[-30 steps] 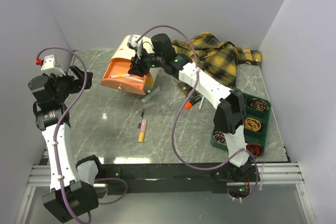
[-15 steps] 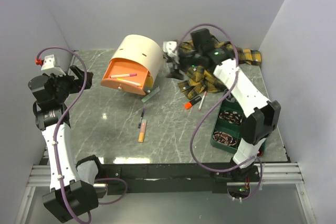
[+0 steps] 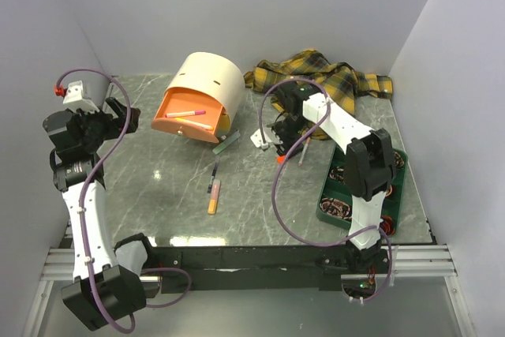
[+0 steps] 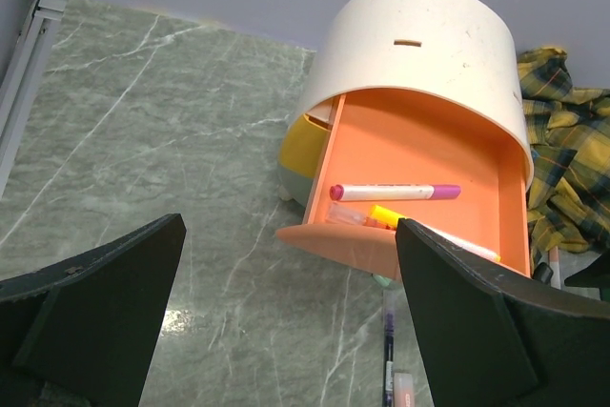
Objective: Sort the stationery into containers
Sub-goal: Pick up the pen from the center of the board.
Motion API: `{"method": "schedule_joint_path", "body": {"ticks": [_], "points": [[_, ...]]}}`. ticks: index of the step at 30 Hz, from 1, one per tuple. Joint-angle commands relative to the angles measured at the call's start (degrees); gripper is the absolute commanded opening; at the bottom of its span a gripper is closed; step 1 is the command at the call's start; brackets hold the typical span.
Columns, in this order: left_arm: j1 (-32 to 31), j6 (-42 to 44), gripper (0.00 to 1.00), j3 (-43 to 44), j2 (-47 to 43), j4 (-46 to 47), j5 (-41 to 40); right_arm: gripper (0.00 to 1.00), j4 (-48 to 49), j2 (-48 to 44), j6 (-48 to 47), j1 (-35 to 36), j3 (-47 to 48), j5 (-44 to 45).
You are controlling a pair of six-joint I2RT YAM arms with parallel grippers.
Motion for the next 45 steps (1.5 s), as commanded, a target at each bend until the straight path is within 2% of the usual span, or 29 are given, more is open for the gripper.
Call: {"method": "schedule_joint_path", "body": {"ticks": [1, 27, 30, 34, 45], "points": [[0.29, 1.95, 1.0, 3.59, 0.51, -0.38, 0.72, 0.58, 0.18, 0.9, -7.8, 0.39, -1.51, 7.29], [3.1, 2.65, 0.99, 6.05, 2.53, -2.05, 0.9, 0.56, 10.03, 7.32, -2.97, 2.32, -7.14, 12.04], [3.19, 2.65, 0.99, 6.22, 2.71, -1.79, 0.81, 0.54, 10.38, 8.03, -1.74, 2.5, -7.22, 12.48], [3.28, 2.3, 0.99, 5.96, 2.71, -1.53, 0.98, 0.46, 12.31, 8.03, -0.33, 2.76, -8.28, 13.1], [3.45, 0.37, 0.99, 4.38, 2.44, 0.41, 1.69, 0.38, 15.92, 5.92, 3.36, 3.64, -13.73, 13.98]]}}
